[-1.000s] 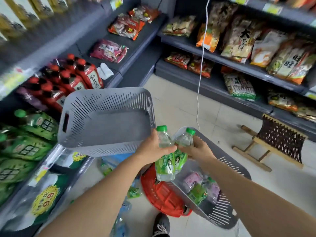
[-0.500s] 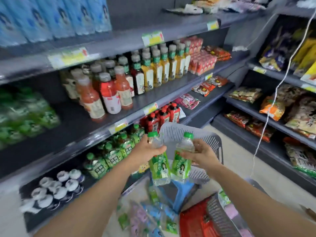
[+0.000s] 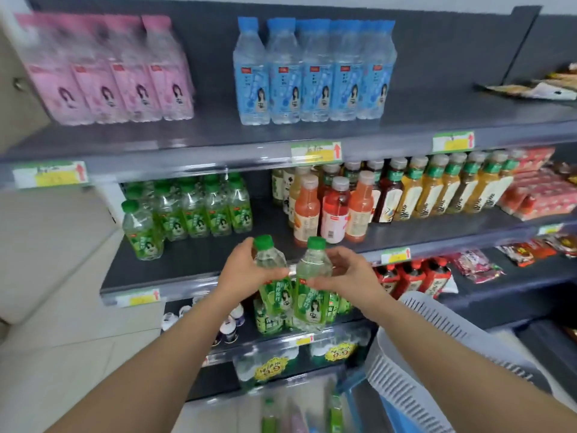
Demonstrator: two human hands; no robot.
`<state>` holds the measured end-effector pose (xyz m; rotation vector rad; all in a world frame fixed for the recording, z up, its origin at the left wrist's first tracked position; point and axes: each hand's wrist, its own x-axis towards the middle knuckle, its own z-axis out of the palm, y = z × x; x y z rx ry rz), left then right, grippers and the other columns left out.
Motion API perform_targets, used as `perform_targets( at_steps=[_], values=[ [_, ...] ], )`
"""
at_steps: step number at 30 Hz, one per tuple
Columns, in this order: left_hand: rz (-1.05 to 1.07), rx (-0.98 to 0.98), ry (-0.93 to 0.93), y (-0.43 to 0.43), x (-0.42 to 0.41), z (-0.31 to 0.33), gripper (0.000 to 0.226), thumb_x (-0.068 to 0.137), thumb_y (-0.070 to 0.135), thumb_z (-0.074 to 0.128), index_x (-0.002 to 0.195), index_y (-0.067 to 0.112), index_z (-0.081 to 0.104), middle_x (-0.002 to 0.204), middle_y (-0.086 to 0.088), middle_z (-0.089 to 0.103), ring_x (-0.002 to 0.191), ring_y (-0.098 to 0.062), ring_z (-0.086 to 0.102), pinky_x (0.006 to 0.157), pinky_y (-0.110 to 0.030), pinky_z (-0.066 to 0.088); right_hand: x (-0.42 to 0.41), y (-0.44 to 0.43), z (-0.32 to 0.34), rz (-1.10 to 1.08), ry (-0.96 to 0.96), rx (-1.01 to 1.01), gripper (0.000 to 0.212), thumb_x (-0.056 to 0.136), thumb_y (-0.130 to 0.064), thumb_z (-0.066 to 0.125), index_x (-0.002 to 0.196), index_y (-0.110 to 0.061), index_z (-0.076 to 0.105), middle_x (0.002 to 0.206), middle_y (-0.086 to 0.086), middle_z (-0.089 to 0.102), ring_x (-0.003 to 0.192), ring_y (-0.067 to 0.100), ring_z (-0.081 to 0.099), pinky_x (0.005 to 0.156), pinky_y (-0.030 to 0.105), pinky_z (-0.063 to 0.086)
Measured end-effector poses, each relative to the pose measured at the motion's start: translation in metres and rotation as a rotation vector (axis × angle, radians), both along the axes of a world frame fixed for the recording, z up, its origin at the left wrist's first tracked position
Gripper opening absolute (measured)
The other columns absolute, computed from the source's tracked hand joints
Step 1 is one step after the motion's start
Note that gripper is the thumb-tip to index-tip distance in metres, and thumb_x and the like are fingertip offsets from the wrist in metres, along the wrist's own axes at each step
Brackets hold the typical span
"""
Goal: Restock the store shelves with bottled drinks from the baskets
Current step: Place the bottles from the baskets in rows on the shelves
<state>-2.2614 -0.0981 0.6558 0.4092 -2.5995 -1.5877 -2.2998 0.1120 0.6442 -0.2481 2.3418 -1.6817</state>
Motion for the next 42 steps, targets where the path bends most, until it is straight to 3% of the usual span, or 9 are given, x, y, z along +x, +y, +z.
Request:
perform_targets(
  at_steps=[3,6,12,22,24,28,33,38,42],
  values=[
    [0.078,-0.052,0.047,-0.026,0.003,0.001,0.059,0.058,0.029,0.091,0.105,0.019,0.057,0.106,0.002,0.064,0.097,-0.015,0.061,0.079,-0.029,0.046,-0.010,-0.036,0.006,0.100,0.061,0.009,0.058,0.059,-0.013,0.091,0.111,-0.016,0.063,0.099,-0.007,0.069,0.082,0.004,0.063,0.072,0.017,0.048],
    [0.143,-0.107,0.063,-0.051,0.005,0.001,0.080,0.060,0.031,0.090,0.127,0.017,0.048,0.121,0.003,0.056,0.110,-0.015,0.054,0.091,-0.031,0.042,-0.018,-0.066,0.009,0.167,0.077,0.004,0.057,0.060,-0.008,0.090,0.108,-0.018,0.061,0.095,-0.012,0.066,0.083,0.005,0.063,0.072,0.013,0.049],
    [0.189,-0.302,0.099,-0.102,0.002,0.001,0.092,0.060,0.040,0.088,0.136,0.029,0.038,0.133,-0.006,0.054,0.119,-0.026,0.052,0.096,-0.041,0.047,-0.040,-0.117,0.005,0.229,0.117,0.021,0.057,0.060,-0.006,0.090,0.110,-0.012,0.063,0.099,-0.003,0.069,0.090,0.016,0.067,0.081,0.025,0.055],
    [0.203,-0.607,0.105,-0.176,-0.034,-0.003,0.084,0.065,0.039,0.085,0.133,0.020,0.040,0.112,-0.011,0.064,0.093,-0.030,0.062,0.076,-0.039,0.053,-0.070,-0.186,-0.003,0.224,0.091,0.003,0.057,0.058,-0.006,0.091,0.108,-0.015,0.064,0.103,-0.003,0.069,0.090,0.012,0.067,0.081,0.026,0.055],
    [0.222,-0.736,0.098,-0.191,-0.042,-0.006,0.085,0.063,0.046,0.084,0.132,0.018,0.042,0.106,-0.014,0.065,0.097,-0.033,0.060,0.083,-0.041,0.050,-0.076,-0.195,-0.006,0.219,0.084,-0.007,0.057,0.058,-0.003,0.090,0.107,-0.015,0.064,0.100,-0.004,0.069,0.086,0.009,0.066,0.078,0.021,0.054],
    [0.225,-0.988,0.040,-0.209,-0.055,-0.006,0.084,0.067,0.056,0.077,0.134,0.018,0.043,0.112,-0.013,0.064,0.119,-0.032,0.050,0.096,-0.042,0.035,-0.085,-0.207,-0.014,0.207,0.083,0.006,0.064,0.056,-0.006,0.092,0.114,-0.011,0.065,0.105,0.001,0.070,0.091,0.013,0.068,0.084,0.027,0.055],
    [0.204,-1.092,0.012,-0.223,-0.065,-0.009,0.088,0.069,0.061,0.072,0.135,0.010,0.043,0.117,-0.016,0.062,0.122,-0.032,0.046,0.098,-0.043,0.031,-0.091,-0.220,-0.023,0.206,0.057,0.014,0.066,0.055,-0.007,0.092,0.115,-0.012,0.065,0.103,-0.002,0.071,0.090,0.011,0.068,0.082,0.027,0.055],
    [0.188,-1.137,-0.093,-0.234,-0.072,-0.016,0.091,0.073,0.068,0.064,0.135,0.006,0.039,0.115,-0.015,0.063,0.125,-0.030,0.044,0.106,-0.048,0.024,-0.094,-0.233,-0.027,0.222,0.019,0.022,0.066,0.058,-0.006,0.091,0.118,-0.011,0.063,0.103,-0.005,0.068,0.085,0.001,0.064,0.070,0.010,0.050],
    [0.201,-1.125,-0.170,-0.242,-0.074,-0.015,0.083,0.076,0.069,0.058,0.127,0.005,0.044,0.108,-0.013,0.065,0.123,-0.030,0.045,0.107,-0.049,0.022,-0.095,-0.240,-0.029,0.230,0.014,0.024,0.068,0.059,-0.006,0.090,0.120,-0.012,0.062,0.104,-0.007,0.067,0.085,-0.003,0.062,0.069,0.006,0.048]
  ],
)
